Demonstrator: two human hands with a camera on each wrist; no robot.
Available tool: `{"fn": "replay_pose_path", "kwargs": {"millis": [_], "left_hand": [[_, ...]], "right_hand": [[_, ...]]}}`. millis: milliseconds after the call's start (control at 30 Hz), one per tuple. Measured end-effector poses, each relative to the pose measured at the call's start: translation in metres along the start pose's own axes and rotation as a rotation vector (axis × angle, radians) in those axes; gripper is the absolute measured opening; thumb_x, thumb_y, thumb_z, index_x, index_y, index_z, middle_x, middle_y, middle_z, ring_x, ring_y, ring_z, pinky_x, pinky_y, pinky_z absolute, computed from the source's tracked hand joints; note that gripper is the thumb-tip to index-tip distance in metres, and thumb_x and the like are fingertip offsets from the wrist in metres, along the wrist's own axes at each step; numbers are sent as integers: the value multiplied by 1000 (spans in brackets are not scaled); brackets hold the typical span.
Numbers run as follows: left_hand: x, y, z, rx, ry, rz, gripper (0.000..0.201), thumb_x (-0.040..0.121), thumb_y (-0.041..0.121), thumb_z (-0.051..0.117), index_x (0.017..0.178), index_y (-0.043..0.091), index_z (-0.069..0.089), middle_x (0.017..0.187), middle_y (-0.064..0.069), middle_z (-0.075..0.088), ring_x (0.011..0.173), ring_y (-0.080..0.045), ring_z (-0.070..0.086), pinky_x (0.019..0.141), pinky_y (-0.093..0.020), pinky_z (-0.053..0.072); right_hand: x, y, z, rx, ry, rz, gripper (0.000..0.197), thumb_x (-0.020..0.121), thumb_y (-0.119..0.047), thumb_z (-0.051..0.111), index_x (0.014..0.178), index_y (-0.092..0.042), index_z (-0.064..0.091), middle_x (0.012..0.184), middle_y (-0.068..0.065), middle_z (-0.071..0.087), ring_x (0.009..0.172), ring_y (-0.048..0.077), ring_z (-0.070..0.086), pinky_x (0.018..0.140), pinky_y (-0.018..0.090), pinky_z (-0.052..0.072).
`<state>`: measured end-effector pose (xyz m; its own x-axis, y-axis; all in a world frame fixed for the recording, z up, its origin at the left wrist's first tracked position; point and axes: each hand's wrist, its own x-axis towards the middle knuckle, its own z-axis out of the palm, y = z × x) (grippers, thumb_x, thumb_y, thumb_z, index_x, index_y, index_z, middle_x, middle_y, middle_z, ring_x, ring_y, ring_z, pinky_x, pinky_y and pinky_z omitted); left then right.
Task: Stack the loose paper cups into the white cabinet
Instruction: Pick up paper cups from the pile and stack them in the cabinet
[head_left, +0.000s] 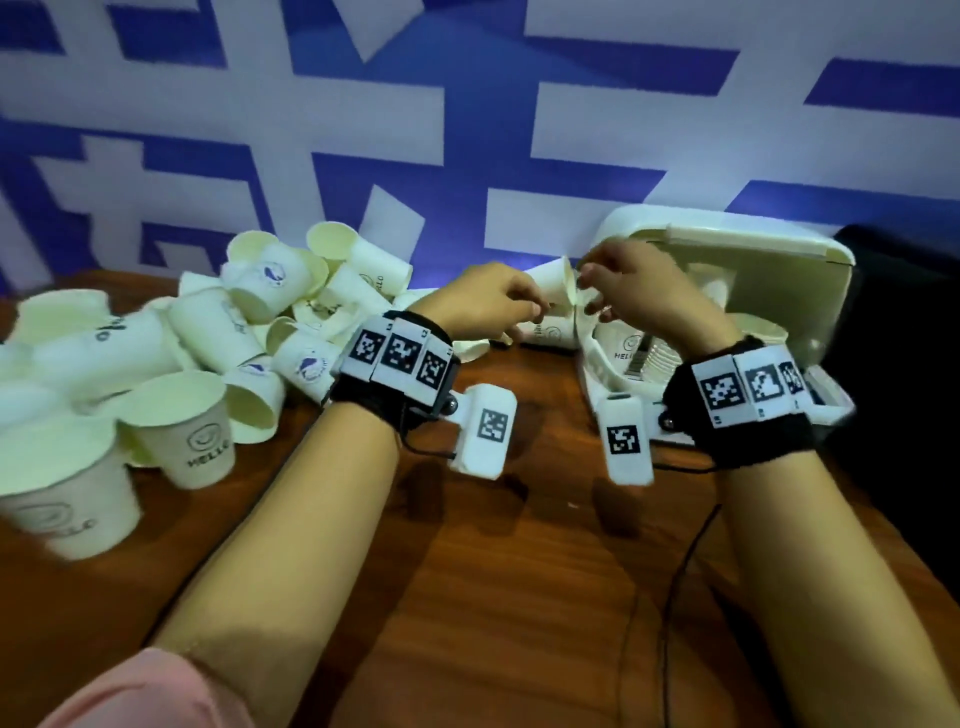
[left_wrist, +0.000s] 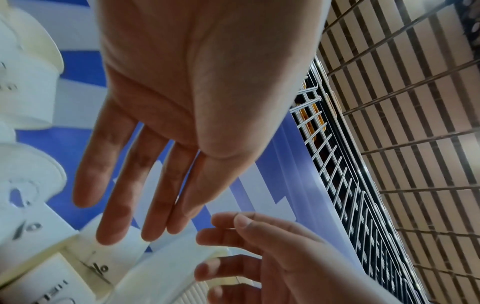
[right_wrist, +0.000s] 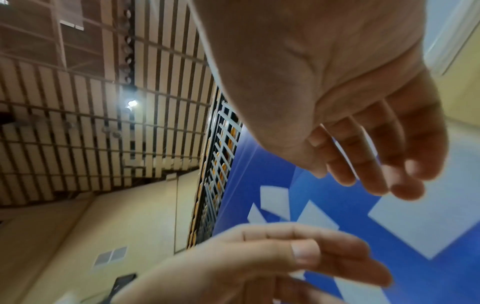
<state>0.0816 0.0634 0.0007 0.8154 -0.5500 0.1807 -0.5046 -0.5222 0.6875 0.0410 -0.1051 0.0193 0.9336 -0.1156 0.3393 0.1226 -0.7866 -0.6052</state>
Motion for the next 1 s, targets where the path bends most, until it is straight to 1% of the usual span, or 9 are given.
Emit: {"fn": "replay_pose_path", "kwargs": {"millis": [67, 200, 267, 367, 467, 533, 667, 867, 1000], "left_hand": [[-20, -9, -14, 8, 13, -24, 19, 95, 16, 53, 108, 16, 67, 107, 0, 71, 87, -17, 72, 76, -24, 54], [-59, -16, -46, 4, 57, -38, 19, 96, 18, 52, 108, 18, 67, 108, 2, 69, 89, -14, 71, 87, -36, 55], [-79, -16, -63, 15, 90, -28, 19, 96, 19, 52, 109, 18, 67, 108, 3, 68, 89, -13, 70, 87, -34, 55], [-107, -13, -86, 37, 152, -15, 20, 96, 21, 53, 111, 18, 67, 104, 8, 68, 90, -9, 69, 85, -29, 55], [-135, -15, -106, 61, 216, -29, 21, 96, 24, 54, 112, 20, 66, 105, 8, 68, 94, -7, 67, 84, -28, 55], [-154, -20, -121, 87, 259, -57, 20, 96, 27, 54, 112, 24, 67, 107, 9, 67, 96, -5, 64, 87, -29, 54], [-191, -35, -144, 153, 328, -134, 24, 96, 31, 53, 116, 26, 65, 116, 10, 64, 106, -7, 58, 96, -31, 47], [-235, -66, -174, 180, 390, -279, 25, 97, 29, 52, 119, 24, 63, 111, 9, 60, 101, -8, 55, 78, -21, 42], [-239, -97, -190, 135, 420, -410, 30, 95, 29, 55, 123, 19, 59, 122, 0, 60, 108, -15, 53, 85, -29, 40]], "right_hand": [[-7, -16, 19, -43, -12, -77, 17, 98, -17, 48, 108, -10, 61, 100, 11, 70, 81, 26, 69, 79, 46, 55], [-21, -42, 52, -26, -110, -190, 13, 98, -22, 51, 106, -17, 61, 103, 0, 68, 82, 17, 67, 81, 38, 53], [-26, -57, 66, 12, -165, -207, 13, 98, -23, 51, 105, -17, 60, 101, -1, 69, 78, 12, 68, 77, 38, 55], [-29, -81, 85, 74, -210, -224, 15, 98, -24, 52, 107, -16, 60, 99, 0, 70, 83, 17, 68, 81, 40, 55], [-31, -105, 101, 190, -263, -217, 14, 99, -20, 50, 108, -12, 59, 101, 0, 68, 75, 12, 66, 66, 24, 54], [-33, -119, 112, 259, -302, -193, 15, 100, -19, 50, 108, -10, 58, 102, 3, 67, 74, 12, 66, 59, 18, 49], [-37, -141, 132, 331, -352, -162, 20, 99, -19, 51, 111, -6, 59, 103, 5, 67, 82, 16, 66, 65, 24, 51], [-49, -171, 156, 306, -388, -174, 21, 97, -22, 53, 111, -7, 58, 112, 11, 65, 86, 14, 63, 73, 28, 53], [-53, -193, 168, 295, -432, -149, 24, 97, -23, 55, 114, -7, 54, 117, 16, 62, 93, 20, 58, 79, 31, 50]]}}
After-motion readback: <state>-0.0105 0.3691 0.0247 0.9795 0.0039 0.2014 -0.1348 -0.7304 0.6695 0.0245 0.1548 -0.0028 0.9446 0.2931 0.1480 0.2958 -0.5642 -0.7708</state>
